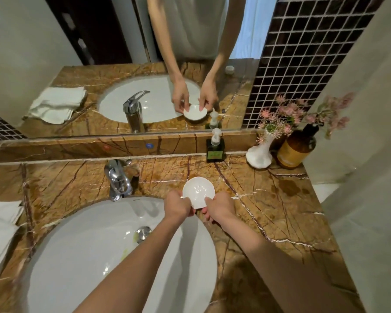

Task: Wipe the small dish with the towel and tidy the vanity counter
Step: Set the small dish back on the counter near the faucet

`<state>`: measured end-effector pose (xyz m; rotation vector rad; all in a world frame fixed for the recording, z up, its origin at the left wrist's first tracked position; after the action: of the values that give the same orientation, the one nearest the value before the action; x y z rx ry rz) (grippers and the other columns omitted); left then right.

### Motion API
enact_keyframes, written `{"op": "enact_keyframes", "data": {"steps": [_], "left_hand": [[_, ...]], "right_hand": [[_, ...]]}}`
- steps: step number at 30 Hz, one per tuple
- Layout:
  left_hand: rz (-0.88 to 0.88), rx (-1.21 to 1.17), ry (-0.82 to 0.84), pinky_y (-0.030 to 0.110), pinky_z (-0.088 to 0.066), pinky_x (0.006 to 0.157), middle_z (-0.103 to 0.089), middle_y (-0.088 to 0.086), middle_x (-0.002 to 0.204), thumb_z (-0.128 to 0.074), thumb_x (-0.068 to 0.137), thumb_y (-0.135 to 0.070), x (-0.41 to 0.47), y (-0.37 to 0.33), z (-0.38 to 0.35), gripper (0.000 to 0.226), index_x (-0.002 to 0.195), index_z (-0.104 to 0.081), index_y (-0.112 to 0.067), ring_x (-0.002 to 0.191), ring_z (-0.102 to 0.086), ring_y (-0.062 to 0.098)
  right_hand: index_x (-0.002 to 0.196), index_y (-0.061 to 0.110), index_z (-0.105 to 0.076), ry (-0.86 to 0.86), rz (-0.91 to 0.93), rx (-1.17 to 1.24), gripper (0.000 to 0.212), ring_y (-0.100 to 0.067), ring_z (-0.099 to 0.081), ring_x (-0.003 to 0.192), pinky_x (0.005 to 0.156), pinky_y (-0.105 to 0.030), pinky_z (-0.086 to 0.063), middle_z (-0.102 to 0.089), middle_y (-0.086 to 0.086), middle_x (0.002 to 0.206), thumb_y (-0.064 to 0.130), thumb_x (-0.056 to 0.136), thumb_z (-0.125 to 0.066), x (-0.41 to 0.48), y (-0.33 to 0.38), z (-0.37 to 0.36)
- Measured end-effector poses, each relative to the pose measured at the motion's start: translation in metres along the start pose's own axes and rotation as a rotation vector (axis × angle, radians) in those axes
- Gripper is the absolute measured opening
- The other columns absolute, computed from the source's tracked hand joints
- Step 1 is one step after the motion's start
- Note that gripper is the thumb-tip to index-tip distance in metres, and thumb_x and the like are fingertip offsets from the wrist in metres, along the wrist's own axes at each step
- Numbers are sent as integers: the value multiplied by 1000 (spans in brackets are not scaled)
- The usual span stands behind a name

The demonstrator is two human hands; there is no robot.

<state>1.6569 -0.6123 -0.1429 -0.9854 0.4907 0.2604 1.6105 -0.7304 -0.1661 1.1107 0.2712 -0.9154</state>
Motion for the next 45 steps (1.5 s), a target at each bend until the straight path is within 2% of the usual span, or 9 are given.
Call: {"op": "enact_keyframes", "data": {"steps": [9,13,16,23,25,27,29,40,45], "left_hand": [[34,-40,-14,47,-59,51,-65,32,77,-43,83,10,12,0,-14,16,96,-50,3,48,-62,32],[86,-123,-20,37,-57,42,-64,23,61,-42,85,8,10,3,-19,11,82,-51,2,40,-61,24],[203,-287,-1,33,-55,40,-64,20,56,-43,86,6,3,3,-29,18,70,-50,0,38,-61,26],[116,-241,21,46,-59,51,-65,22,65,-54,88,-5,10,3,-23,21,67,-57,-1,49,-65,33],[-36,-112,-72,48,-60,67,-70,20,83,-61,86,-9,19,-2,-6,5,84,-63,-5,69,-69,34],[-162,36,-61,35,-57,72,-68,7,95,-64,87,-15,27,-5,4,31,117,-61,-6,79,-66,20],[-257,182,15,30,-52,80,-68,5,105,-65,88,-22,32,-10,8,39,124,-60,-8,89,-62,14],[-197,252,102,49,-59,55,-70,26,78,-62,86,-5,35,-14,2,16,80,-66,9,61,-70,35],[-29,26,80,47,-61,57,-64,17,77,-61,86,0,32,-11,-5,13,74,-63,5,64,-68,33]], "right_hand": [[97,-7,-69,43,-32,-70,28,-5,-45,21,27,-11,-29,-53,5,30,16,94,-54,15,0,9],[101,-7,-66,21,8,-90,26,-11,-56,33,34,-14,-38,-68,-11,62,11,92,-50,19,7,12],[97,2,-59,-25,87,-176,19,-34,-70,83,68,-35,-56,-68,-25,101,10,92,-42,25,18,18],[121,8,-57,-20,306,-516,28,-34,-57,108,86,-40,-49,-61,-16,119,20,98,-46,46,45,35],[117,10,-59,29,394,-612,24,-34,-58,104,80,-38,-48,-63,-16,116,19,98,-47,48,49,37],[112,12,-61,61,506,-710,20,-33,-59,98,73,-36,-46,-65,-16,110,17,97,-48,46,52,37],[115,17,-62,70,587,-785,22,-31,-60,97,71,-36,-45,-66,-13,109,17,97,-51,41,55,35],[111,14,-60,9,859,-929,17,-34,-63,91,64,-37,-42,-68,-13,96,17,97,-53,31,69,20],[129,16,-53,-70,688,-590,34,-30,-58,111,87,-44,-50,-65,-9,119,27,97,-54,32,61,20]]}}
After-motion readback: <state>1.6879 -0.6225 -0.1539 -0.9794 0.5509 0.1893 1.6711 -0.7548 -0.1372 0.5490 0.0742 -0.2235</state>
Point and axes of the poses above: each hand's wrist, its own x-axis towards the middle knuckle, its own z-axis out of the back of the hand, y = z × x, the point moved 2 cm from there along x, towards the middle knuckle
